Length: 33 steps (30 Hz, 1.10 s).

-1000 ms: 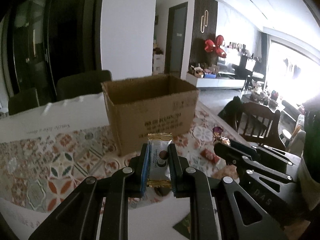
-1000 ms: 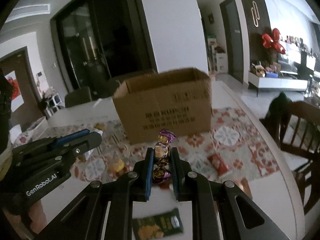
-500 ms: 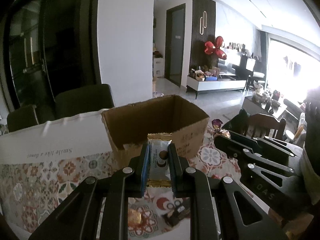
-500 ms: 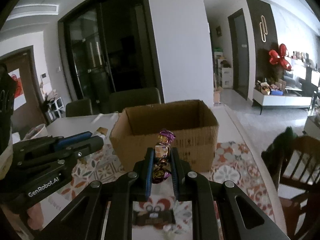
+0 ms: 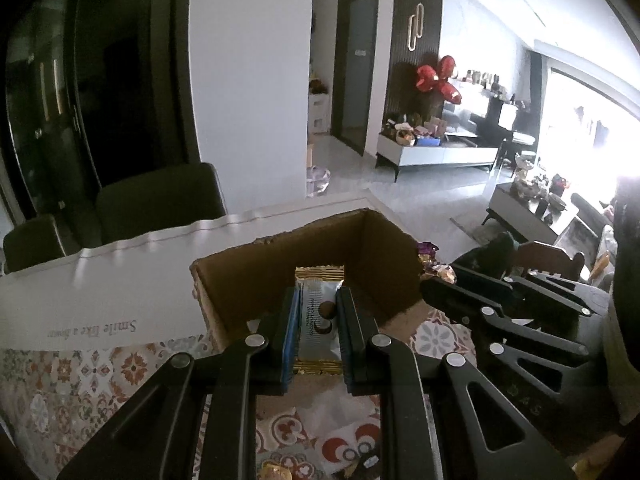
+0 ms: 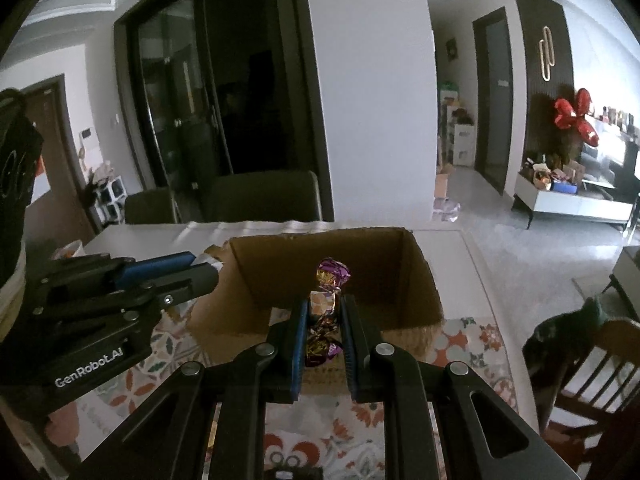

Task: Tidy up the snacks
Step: 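Carry the cookie packet and purple candy with both tools over the box, then open both tools to drop the cookie packet and candy into the box, then move both tools back from the box toward the remaining snacks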

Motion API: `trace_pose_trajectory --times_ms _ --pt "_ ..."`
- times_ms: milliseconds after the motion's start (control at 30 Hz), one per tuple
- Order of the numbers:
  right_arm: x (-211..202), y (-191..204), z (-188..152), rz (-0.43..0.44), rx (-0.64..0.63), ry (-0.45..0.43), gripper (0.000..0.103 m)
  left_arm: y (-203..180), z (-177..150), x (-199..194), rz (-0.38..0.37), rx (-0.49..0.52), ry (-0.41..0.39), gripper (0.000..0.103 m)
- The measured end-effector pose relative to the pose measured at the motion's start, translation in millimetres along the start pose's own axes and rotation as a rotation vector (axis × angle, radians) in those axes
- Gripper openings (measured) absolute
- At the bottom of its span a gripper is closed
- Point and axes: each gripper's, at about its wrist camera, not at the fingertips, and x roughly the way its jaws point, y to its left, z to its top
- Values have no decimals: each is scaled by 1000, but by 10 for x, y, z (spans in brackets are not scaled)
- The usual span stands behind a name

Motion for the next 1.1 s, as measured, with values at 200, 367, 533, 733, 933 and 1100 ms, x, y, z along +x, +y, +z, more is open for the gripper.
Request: trace_pose_trajectory --times_ms 200,367,533,733,933,1100 --pt "201 -57 149 -13 -10 49 17 77 118 263 9 -14 41 20" --pt "376 -100 224 -8 -6 95 17 157 156 455 0 -56 77 20" --pt "487 -111 243 -19 -12 123 18 209 163 541 18 -71 93 29" --pt "500 -111 194 -79 -20 120 42 272 115 448 67 -61 58 45" --pt "356 -79 91 -98 -31 99 42 203 -21 213 88 -9 4 47" --pt "121 -37 -11 -102 -31 62 42 142 -180 -18 85 35 -44 47"
